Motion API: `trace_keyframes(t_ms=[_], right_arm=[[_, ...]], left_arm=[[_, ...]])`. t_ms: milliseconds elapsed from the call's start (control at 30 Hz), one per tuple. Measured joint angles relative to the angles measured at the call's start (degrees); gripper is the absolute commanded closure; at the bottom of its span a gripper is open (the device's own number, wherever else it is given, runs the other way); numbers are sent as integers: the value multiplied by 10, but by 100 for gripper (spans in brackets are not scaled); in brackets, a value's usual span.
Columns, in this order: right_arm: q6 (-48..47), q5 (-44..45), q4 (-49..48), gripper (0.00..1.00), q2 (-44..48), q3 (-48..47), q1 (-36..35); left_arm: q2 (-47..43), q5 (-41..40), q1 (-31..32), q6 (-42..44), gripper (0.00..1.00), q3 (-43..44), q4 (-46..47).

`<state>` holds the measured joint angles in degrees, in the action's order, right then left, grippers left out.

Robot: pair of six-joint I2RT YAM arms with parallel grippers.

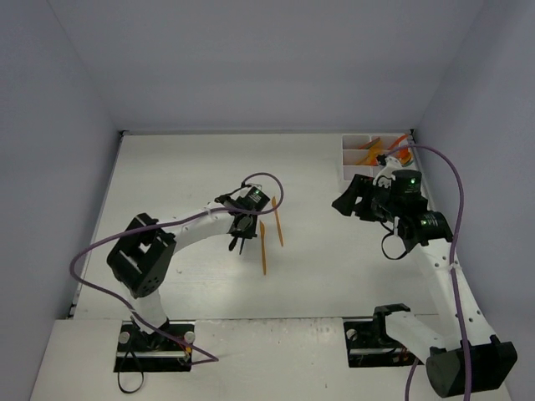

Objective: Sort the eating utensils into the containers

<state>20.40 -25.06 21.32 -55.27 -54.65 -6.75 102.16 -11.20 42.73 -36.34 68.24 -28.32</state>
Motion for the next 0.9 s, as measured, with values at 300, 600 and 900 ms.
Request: trace_keyframes(t_ms=[300,600,900], right_arm=[[32,-34,-14,36,-52,-60,-63],[64,-35,-55,36,-110,-116,-138],[79,-9,-75,41,-152,-140,-173]], left_arm=[[-190,88,32,82,100,-18,106],[-243,191,59,128,100,-29,180],[-253,216,71,138,100,-30,197]])
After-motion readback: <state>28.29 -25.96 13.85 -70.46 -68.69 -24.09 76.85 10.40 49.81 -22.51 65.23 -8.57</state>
